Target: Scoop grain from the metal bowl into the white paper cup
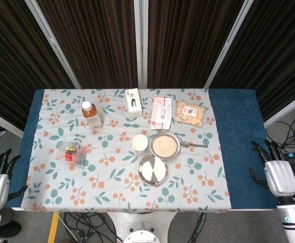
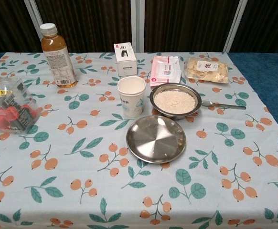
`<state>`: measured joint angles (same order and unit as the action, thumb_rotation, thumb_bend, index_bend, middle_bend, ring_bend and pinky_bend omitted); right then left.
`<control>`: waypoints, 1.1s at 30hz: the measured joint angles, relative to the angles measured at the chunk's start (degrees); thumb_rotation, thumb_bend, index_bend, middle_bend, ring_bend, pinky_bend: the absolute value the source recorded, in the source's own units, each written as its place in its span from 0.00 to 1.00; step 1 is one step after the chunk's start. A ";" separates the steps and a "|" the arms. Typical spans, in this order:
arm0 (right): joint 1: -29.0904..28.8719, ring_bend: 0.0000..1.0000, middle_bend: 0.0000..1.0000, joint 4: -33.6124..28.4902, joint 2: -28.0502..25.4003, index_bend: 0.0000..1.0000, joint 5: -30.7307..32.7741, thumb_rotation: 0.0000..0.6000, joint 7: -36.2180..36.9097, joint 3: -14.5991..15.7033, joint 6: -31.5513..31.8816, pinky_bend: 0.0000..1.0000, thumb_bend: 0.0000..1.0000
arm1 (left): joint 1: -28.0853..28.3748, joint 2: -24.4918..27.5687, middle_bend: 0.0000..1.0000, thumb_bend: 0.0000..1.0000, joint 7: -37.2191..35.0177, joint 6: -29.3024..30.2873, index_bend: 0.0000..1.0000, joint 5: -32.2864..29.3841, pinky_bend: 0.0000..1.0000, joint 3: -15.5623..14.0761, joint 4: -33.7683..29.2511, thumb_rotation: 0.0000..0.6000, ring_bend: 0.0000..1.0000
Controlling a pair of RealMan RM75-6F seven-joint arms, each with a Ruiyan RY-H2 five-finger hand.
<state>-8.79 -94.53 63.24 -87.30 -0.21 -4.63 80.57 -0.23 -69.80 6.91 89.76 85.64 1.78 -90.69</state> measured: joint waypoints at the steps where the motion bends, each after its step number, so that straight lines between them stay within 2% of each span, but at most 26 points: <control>1: -0.75 0.00 0.23 -0.13 0.06 0.10 0.41 1.00 -0.74 -0.28 -1.18 0.00 0.26 | 0.05 -0.08 0.12 0.06 0.02 0.00 0.19 -0.02 0.03 0.07 0.11 1.00 0.06; 8: -9.10 0.00 0.28 0.60 3.12 0.12 6.38 1.00 -8.34 -3.08 -13.88 0.00 0.26 | 0.28 -0.31 0.12 0.06 -0.05 -0.43 0.19 0.00 0.03 0.02 0.45 1.00 0.06; 11: -13.34 0.00 0.29 3.31 6.81 0.15 10.45 1.00 -11.75 -4.20 -19.92 0.00 0.26 | 0.33 -0.27 0.12 0.06 -0.24 -0.85 0.19 -0.25 0.03 -0.05 0.55 1.00 0.06; 15: -18.49 0.02 0.32 10.02 13.15 0.23 15.80 1.00 -15.25 -5.55 -26.02 0.00 0.26 | 0.34 -0.20 0.12 0.06 -0.58 -1.04 0.19 -0.43 0.03 -0.09 0.73 1.00 0.06; 24: -26.25 0.08 0.41 25.26 25.30 0.36 22.81 1.00 -18.98 -6.59 -33.86 0.00 0.27 | 0.06 -0.19 0.12 0.06 -1.39 -1.31 0.19 -0.69 0.03 -0.46 1.31 1.00 0.06; 33: -29.94 0.12 0.47 32.56 30.52 0.40 25.12 1.00 -18.96 -6.44 -37.26 0.01 0.27 | 0.07 -0.07 0.12 0.06 -1.60 -1.67 0.19 -1.06 0.03 -0.44 1.24 1.00 0.06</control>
<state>-38.73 -61.97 93.76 -62.18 -19.17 -11.07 43.31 -0.17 -69.88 5.31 88.09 84.58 1.34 -89.45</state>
